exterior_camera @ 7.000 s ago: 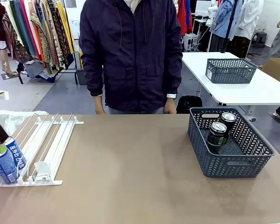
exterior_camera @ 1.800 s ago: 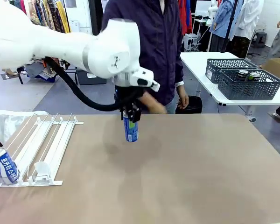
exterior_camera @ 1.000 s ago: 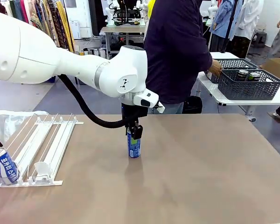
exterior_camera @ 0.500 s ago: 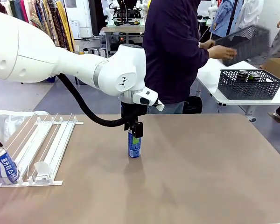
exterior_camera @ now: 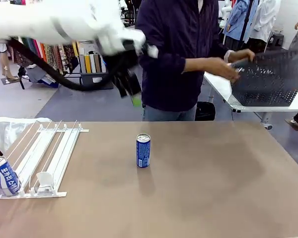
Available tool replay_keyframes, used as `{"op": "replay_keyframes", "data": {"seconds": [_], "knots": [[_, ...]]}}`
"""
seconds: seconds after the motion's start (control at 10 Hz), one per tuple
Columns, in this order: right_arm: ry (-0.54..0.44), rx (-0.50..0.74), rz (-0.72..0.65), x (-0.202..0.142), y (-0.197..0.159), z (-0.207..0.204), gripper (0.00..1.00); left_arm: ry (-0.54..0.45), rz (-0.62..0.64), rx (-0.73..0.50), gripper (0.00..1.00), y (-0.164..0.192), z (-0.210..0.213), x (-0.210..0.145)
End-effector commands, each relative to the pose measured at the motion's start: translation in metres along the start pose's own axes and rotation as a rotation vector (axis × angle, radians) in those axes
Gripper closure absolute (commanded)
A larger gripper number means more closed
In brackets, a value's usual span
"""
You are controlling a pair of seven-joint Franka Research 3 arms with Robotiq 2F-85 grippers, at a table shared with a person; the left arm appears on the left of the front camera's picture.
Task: Retrieve and store the cans from the dispenser.
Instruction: Pick up one can from the Automatic Can Dispenser and place it in the middle of the table.
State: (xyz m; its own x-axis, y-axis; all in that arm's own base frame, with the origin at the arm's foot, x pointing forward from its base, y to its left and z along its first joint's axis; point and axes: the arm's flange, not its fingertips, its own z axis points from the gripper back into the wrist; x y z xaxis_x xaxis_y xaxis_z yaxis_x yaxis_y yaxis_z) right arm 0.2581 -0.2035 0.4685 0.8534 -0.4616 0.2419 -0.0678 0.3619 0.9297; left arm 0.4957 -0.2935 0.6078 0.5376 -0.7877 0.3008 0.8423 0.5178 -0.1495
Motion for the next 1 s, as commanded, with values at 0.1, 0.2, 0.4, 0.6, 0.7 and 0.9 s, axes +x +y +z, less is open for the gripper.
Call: {"op": "replay_keyframes", "data": {"seconds": [0.1, 0.2, 0.4, 0.6, 0.7, 0.9], "knots": [[-0.004, 0.014, 0.016, 0.001, 0.0, 0.001, 0.0, -0.266, 0.369, -0.122, 0.0, 0.095, 0.08, -0.14], [-0.004, 0.014, 0.016, 0.001, 0.0, 0.001, 0.0, -0.375, 0.495, -0.214, 0.0, 0.124, 0.105, -0.216], [-0.004, 0.014, 0.016, 0.001, 0.0, 0.001, 0.0, -0.635, 0.693, -0.337, 0.0, 0.126, 0.106, -0.352], [-0.004, 0.014, 0.016, 0.001, 0.0, 0.001, 0.0, -0.942, 0.88, -0.379, 0.0, 0.094, 0.069, -0.461], [-0.004, 0.014, 0.016, 0.001, 0.0, 0.001, 0.0, -1.018, 0.924, -0.402, 0.0, 0.078, 0.05, -0.488], [-0.004, 0.014, 0.016, 0.001, 0.0, 0.001, 0.0, -0.92, 0.918, -0.444, 0.0, 0.077, 0.042, -0.492]]}}
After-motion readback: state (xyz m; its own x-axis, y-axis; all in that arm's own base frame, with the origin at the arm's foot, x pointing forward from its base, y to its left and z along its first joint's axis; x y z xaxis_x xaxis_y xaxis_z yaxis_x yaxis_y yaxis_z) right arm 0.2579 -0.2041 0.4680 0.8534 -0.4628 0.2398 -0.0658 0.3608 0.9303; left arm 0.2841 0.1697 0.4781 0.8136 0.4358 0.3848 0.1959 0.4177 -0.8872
